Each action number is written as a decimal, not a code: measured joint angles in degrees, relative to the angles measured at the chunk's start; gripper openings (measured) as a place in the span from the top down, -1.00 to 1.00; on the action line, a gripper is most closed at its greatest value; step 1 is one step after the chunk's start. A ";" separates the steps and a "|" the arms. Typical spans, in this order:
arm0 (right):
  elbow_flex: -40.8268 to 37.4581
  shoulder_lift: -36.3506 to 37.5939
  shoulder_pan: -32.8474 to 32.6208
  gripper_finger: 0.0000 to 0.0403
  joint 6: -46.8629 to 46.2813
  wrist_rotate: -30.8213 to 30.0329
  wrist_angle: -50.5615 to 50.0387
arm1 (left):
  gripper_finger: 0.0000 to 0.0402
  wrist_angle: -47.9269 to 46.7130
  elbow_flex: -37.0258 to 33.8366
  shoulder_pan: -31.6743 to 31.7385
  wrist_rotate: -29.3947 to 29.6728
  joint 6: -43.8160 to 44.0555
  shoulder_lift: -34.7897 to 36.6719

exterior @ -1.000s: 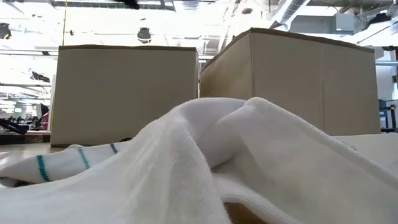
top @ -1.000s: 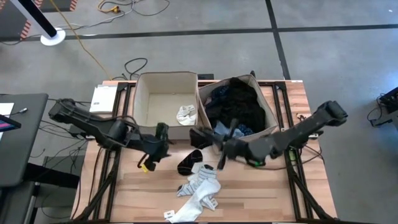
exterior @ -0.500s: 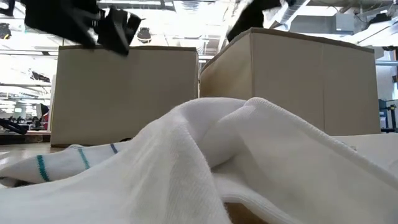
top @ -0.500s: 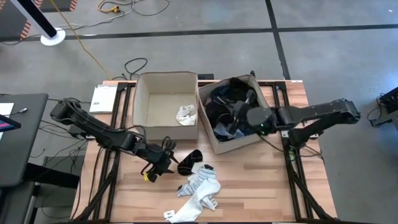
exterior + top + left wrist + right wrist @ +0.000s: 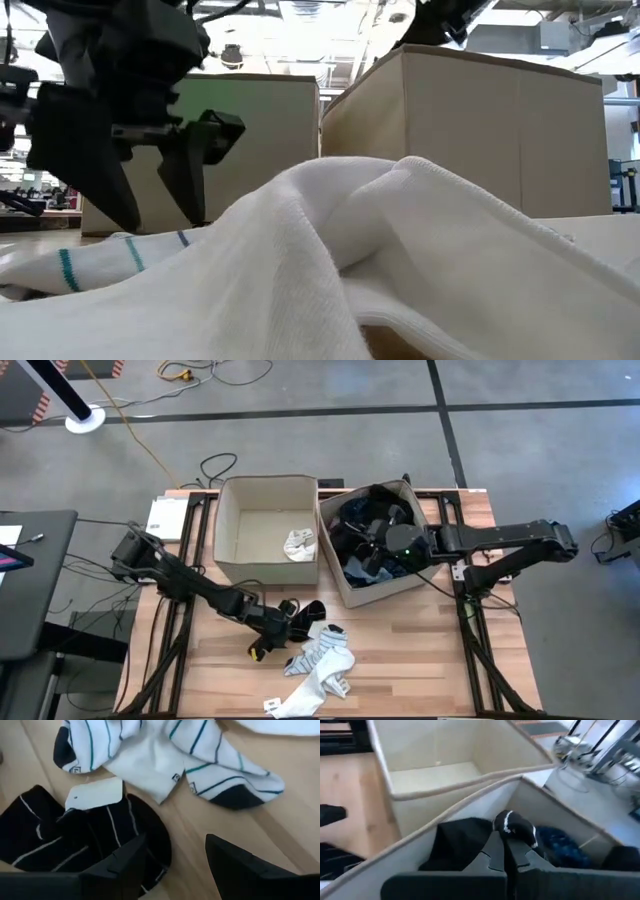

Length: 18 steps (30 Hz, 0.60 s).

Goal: Sort clothes
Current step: Put the top black sock into the right laundry organizer

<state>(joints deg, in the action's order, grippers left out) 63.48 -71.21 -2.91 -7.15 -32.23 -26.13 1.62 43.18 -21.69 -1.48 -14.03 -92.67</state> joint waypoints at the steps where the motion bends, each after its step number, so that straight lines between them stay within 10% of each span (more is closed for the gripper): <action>1: 0.00 0.16 0.01 1.00 -0.63 0.70 -1.08 | 0.02 0.52 0.00 0.02 0.02 0.25 -0.62; 18: 0.00 -0.42 1.45 0.97 -14.02 8.40 -23.35 | 0.02 4.97 0.04 4.15 -1.83 -0.04 -2.20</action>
<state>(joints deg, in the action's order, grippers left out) 63.48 -71.64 -1.46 -21.17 -23.82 -49.49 6.59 43.22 -17.55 -3.31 -14.06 -94.87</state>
